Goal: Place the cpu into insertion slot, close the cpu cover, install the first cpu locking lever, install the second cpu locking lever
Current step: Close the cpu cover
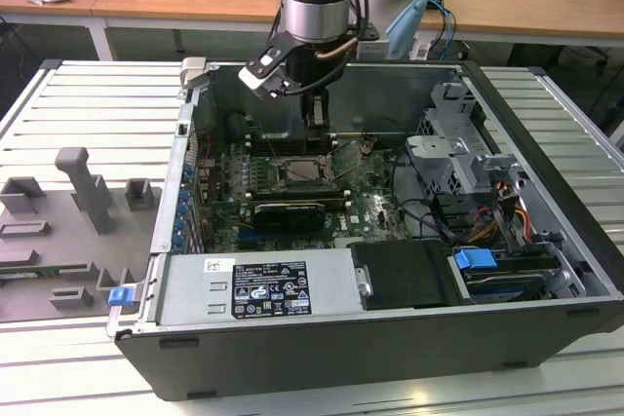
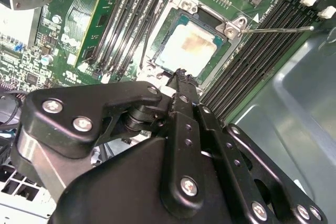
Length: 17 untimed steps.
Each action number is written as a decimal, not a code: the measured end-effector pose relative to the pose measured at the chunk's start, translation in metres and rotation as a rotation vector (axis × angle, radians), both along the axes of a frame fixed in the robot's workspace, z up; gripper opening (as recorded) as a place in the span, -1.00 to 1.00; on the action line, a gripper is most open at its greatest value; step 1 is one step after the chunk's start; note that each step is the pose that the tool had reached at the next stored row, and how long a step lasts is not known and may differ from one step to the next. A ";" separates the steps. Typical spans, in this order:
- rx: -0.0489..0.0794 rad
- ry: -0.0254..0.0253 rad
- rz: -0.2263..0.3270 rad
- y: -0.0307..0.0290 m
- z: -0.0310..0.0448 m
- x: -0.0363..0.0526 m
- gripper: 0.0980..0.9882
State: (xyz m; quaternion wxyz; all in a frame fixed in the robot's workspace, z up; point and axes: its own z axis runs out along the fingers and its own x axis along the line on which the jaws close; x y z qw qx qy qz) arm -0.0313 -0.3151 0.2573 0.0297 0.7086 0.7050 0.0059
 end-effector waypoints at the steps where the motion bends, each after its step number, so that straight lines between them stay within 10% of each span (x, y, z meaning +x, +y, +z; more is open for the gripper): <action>1: 0.000 0.0002 0.000 0.0000 0.0001 0.0006 -0.98; 17: -0.001 0.0004 0.000 0.0000 0.0069 0.0124 -0.98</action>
